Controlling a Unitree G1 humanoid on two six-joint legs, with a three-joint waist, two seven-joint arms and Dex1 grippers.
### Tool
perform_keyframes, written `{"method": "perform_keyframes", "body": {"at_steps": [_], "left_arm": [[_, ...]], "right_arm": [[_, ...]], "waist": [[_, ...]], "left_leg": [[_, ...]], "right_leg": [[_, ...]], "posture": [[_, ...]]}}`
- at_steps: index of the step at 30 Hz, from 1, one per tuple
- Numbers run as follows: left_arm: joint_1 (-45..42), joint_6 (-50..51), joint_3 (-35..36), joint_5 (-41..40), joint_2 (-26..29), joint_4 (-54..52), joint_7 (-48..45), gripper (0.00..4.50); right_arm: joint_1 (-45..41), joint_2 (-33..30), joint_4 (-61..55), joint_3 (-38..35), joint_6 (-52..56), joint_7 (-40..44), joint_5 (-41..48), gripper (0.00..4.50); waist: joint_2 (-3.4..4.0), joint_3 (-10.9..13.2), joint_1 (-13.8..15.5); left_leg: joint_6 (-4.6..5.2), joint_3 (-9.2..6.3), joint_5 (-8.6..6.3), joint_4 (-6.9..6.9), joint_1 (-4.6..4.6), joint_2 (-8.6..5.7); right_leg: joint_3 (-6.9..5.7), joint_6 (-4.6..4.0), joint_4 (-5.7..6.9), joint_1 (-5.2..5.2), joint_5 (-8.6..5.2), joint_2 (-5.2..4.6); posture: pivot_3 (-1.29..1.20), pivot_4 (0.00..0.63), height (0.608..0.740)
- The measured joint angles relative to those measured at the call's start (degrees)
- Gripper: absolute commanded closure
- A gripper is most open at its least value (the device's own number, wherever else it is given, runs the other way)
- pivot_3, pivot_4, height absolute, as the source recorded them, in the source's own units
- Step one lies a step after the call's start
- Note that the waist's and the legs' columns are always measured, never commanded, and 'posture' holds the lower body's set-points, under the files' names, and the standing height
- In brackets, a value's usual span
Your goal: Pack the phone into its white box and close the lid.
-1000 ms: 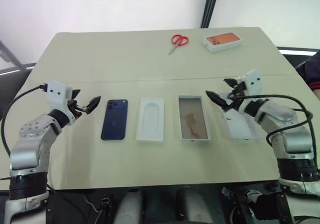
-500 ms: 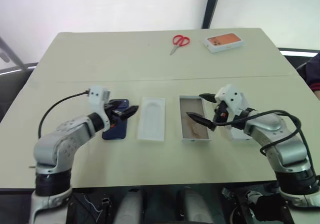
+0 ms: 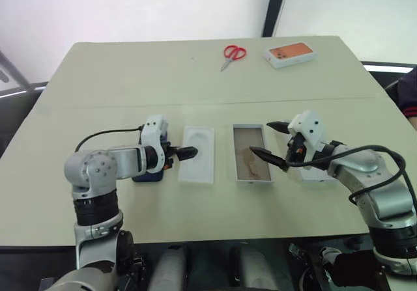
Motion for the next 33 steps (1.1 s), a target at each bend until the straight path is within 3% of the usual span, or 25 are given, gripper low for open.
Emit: {"method": "perform_keyframes", "body": {"at_steps": [5, 7, 15, 26, 33], "left_arm": [[0.0, 0.0, 1.2, -4.1, -1.4, 1.1, 3.2, 0.06], [0.0, 0.0, 1.4, -5.9, -1.7, 1.7, 4.5, 0.56], [-0.3, 0.0, 4.2, -9.2, -3.9, 5.1, 10.6, 4.41], [-3.5, 0.0, 15.9, -15.6, -5.9, 8.1, 16.2, 4.49], [-6.0, 0.0, 22.2, -25.4, -7.1, 11.7, 20.4, 4.49]], "right_arm": [[0.0, 0.0, 0.0, 0.0, 0.0, 0.0, 0.0, 0.0], [0.0, -0.1, -0.1, 0.0, 0.0, 0.1, 0.0, 0.0], [0.0, -0.6, -0.2, 0.0, 0.1, 0.2, 0.0, 0.0], [0.0, -0.6, -0.6, 0.4, 0.5, 0.8, 0.0, 0.0], [0.9, -4.0, -2.5, 0.8, 0.3, 3.0, -0.9, 0.0]], "waist": [[0.0, 0.0, 0.1], [0.0, 0.0, 0.2], [0.0, 0.0, 0.0], [-0.02, 0.0, 0.0], [-0.09, 0.0, 0.2]], "left_leg": [[-0.02, 0.0, 0.01, 0.0, 0.0, 0.0], [-0.03, 0.0, 0.02, 0.01, 0.0, -0.02], [-0.08, 0.0, 0.05, 0.0, 0.0, -0.03], [-0.29, 0.0, 0.17, 0.0, -0.01, -0.04], [-0.3, -0.01, 0.17, 0.01, -0.03, -0.05]], "right_leg": [[0.0, 0.0, -0.01, 0.0, 0.0, -0.03], [0.0, 0.0, -0.02, 0.02, 0.0, -0.05], [0.01, 0.0, -0.01, -0.01, 0.0, -0.02], [0.0, 0.0, -0.02, 0.0, 0.0, -0.03], [-0.01, 0.0, -0.04, 0.01, 0.0, -0.04]], "posture": [[0.0, 0.15, 0.74], [0.0, 0.15, 0.74], [0.0, 0.15, 0.74], [0.0, 0.15, 0.74], [0.0, 0.15, 0.74]]}}
